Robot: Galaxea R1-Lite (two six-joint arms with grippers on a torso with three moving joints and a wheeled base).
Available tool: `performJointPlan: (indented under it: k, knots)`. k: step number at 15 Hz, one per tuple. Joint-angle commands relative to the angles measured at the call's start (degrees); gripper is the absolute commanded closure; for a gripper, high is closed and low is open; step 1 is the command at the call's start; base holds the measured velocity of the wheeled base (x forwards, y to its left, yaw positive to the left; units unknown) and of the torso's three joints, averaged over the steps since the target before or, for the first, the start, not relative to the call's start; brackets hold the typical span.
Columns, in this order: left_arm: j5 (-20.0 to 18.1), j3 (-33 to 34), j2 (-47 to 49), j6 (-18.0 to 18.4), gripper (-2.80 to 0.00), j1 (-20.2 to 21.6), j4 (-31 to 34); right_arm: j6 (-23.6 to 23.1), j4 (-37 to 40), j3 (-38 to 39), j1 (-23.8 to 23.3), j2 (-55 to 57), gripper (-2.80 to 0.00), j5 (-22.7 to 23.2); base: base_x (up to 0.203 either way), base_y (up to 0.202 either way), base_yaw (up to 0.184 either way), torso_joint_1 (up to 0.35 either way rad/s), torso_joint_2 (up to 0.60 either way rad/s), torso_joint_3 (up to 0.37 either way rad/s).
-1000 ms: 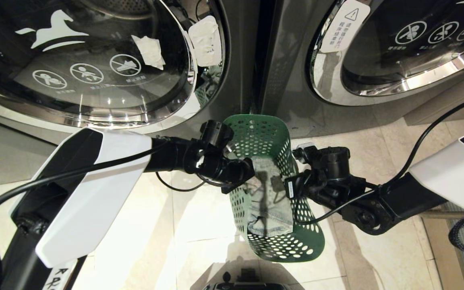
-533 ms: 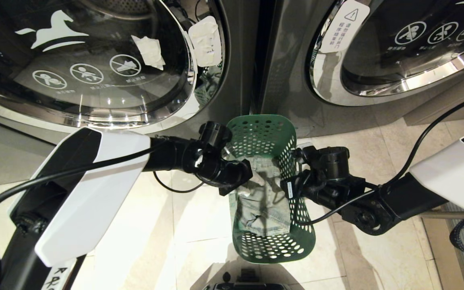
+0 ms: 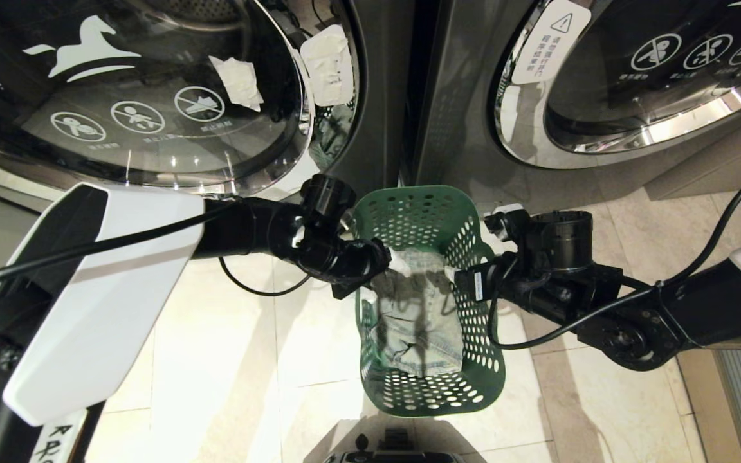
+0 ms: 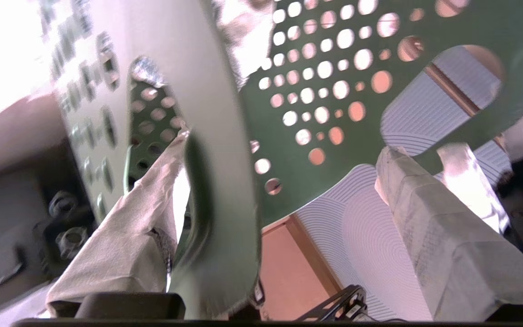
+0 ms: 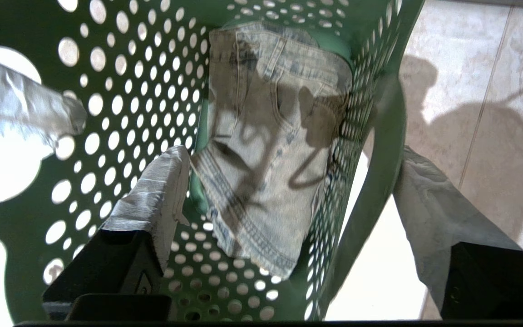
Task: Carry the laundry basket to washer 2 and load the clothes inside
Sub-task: Pick up the clothes basket and put it beside the washing machine
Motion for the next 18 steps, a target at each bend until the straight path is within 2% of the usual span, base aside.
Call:
performJointPlan:
  k: [1,4,7,9,11,15,18]
  knots:
    - [0.5,0.1,-1.0,-0.3,-2.8,0.1,1.1,0.1,-0.2,1.8,0.0,-2.3,-2.8,-0.1,0.0,0.0,0.0,0.0,0.0,0.0]
    - [6.6,0.1,-0.2,0.0,-2.8,-0.1,2.9,0.1,-0.4,5.6,0.1,-4.6,-2.8,0.0,0.0,0.0,0.0,0.0,0.0,0.0]
    - [9.5,0.1,-0.1,0.4,-2.8,-0.1,3.3,0.3,-0.3,7.8,0.1,-6.8,-2.8,0.1,0.0,0.0,0.0,0.0,0.0,0.0]
    - [11.4,0.1,-0.7,1.7,-2.8,0.1,3.3,0.3,-0.2,9.1,0.2,-8.5,-2.8,0.1,0.0,0.0,0.0,0.0,0.0,0.0]
    - [15.1,0.1,-1.8,4.3,-2.8,0.1,3.3,0.0,0.1,9.2,0.4,-11.0,-2.8,0.1,0.0,0.0,0.0,0.0,0.0,0.0]
    - [17.1,0.1,-5.6,4.8,-2.8,0.1,7.5,-0.5,5.5,9.3,0.4,-15.3,-2.8,0.0,0.0,0.0,0.0,0.0,0.0,0.0]
    - [21.5,0.2,-10.0,5.4,-2.8,0.2,10.6,-0.9,12.5,9.6,0.6,-20.7,-2.8,0.0,0.0,0.0,0.0,0.0,0.0,0.0]
